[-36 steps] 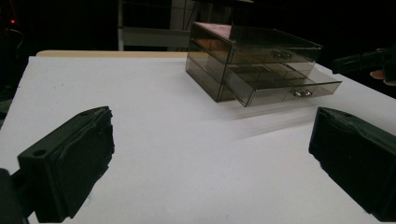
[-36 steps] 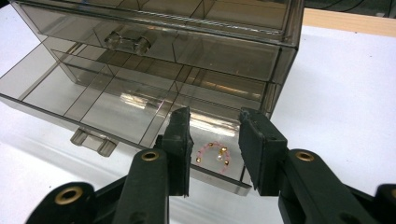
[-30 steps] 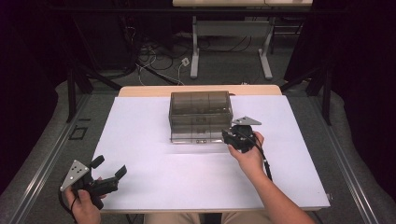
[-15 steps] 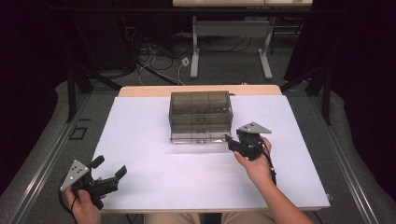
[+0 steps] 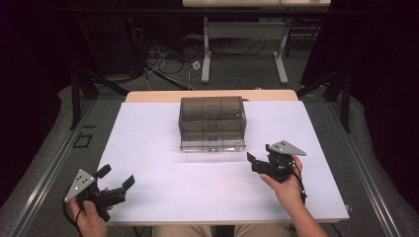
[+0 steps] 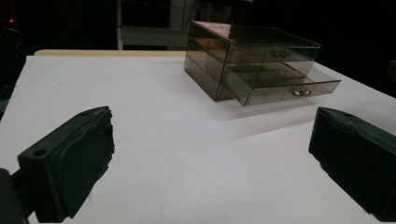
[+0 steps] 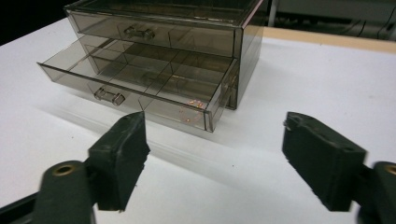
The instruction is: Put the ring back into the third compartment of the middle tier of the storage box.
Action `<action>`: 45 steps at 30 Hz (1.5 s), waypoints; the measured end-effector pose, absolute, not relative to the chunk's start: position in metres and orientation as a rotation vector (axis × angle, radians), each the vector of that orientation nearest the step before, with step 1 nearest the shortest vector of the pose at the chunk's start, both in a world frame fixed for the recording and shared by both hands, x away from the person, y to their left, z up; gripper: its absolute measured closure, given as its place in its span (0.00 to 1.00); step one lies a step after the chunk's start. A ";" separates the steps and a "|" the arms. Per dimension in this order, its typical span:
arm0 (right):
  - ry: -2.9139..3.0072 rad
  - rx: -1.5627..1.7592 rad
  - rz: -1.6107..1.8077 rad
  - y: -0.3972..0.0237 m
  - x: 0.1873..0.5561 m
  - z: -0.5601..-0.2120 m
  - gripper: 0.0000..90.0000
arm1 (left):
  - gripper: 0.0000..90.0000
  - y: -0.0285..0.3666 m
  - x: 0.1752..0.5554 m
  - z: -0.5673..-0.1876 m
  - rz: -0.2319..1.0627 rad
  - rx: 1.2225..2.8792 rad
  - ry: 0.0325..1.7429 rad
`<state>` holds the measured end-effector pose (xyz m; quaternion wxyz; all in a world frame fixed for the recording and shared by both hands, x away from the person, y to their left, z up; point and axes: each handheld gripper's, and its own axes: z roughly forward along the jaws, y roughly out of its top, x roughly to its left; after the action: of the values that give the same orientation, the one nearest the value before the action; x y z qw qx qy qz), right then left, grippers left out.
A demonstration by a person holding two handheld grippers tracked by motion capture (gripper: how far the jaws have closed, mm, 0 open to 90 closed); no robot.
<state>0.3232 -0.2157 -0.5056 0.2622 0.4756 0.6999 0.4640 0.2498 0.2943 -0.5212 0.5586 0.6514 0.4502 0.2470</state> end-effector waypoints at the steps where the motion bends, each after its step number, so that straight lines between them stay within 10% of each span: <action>1: 1.894 1.272 1.248 -0.217 0.321 -0.505 0.22 | 0.01 0.294 0.250 -0.521 0.580 1.536 1.059; 19: 1.887 1.250 1.259 -0.247 0.287 -0.514 0.00 | 0.00 0.293 0.250 -0.522 0.576 1.534 1.065; 45: 1.760 1.333 1.178 -0.294 0.257 -0.546 0.00 | 0.00 0.290 0.250 -0.523 0.576 1.545 1.062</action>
<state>0.2571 -0.2939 -0.5464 0.3140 0.5057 0.6677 0.4469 0.2505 0.2901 -0.5234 0.5564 0.6546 0.4499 0.2439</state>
